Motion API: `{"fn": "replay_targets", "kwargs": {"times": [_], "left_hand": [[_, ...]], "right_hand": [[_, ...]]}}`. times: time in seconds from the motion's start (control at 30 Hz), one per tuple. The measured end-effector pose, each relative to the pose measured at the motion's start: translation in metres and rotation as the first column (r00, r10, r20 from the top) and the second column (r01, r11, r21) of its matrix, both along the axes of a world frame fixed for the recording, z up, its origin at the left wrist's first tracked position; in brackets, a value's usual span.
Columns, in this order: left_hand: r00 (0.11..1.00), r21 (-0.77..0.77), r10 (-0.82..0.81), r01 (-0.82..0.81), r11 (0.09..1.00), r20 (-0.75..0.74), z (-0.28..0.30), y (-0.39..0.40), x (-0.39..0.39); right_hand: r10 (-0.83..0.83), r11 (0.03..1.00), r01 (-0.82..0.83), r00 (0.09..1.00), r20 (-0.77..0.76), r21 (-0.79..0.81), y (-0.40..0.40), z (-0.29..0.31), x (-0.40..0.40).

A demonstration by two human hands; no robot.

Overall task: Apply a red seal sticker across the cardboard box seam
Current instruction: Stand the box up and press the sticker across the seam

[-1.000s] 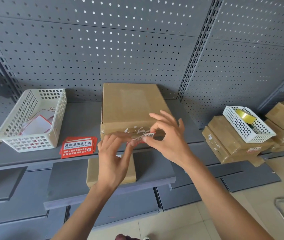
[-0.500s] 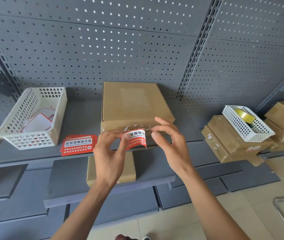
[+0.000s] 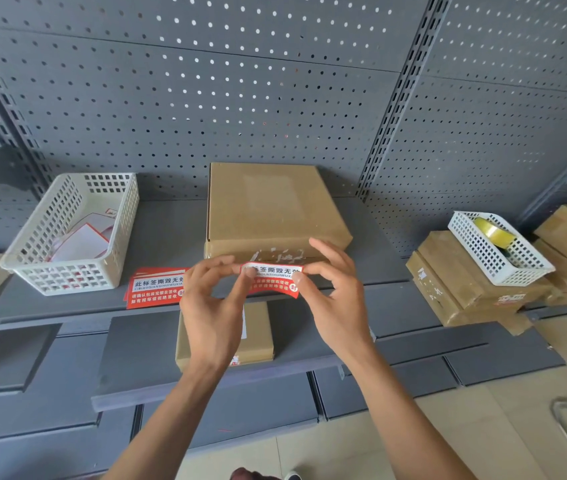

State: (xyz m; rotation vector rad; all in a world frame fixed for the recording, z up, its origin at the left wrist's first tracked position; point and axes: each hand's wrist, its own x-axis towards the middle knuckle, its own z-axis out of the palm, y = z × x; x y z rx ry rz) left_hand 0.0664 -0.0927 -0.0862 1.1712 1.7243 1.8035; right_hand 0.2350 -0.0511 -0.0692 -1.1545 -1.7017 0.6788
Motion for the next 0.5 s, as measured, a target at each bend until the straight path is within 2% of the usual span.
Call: {"fn": "replay_targets", "kwargs": {"times": [0.13, 0.33, 0.4, 0.5], "left_hand": [[0.997, -0.048, 0.078, -0.078, 0.996, 0.004, 0.001, 0.006, -0.009], [0.999, 0.013, -0.009, 0.008, 1.000, 0.052, 0.003, -0.009, 0.009], [0.998, 0.074, -0.046, 0.050, 0.996, -0.051, -0.001, -0.014, 0.014], [0.946, 0.114, -0.078, 0.119, 0.986, -0.315, -0.006, -0.015, 0.020]], "right_hand": [[-0.029, 0.997, 0.025, 0.998, -0.062, -0.073, 0.002, 0.001, 0.007], [-0.022, 0.995, 0.018, 0.999, -0.035, -0.099, 0.004, 0.000, 0.004], [-0.041, 0.994, 0.036, 0.998, -0.048, -0.100, 0.005, -0.001, 0.002], [-0.084, 0.994, 0.082, 0.996, -0.025, -0.067, 0.005, -0.002, -0.002]]}}
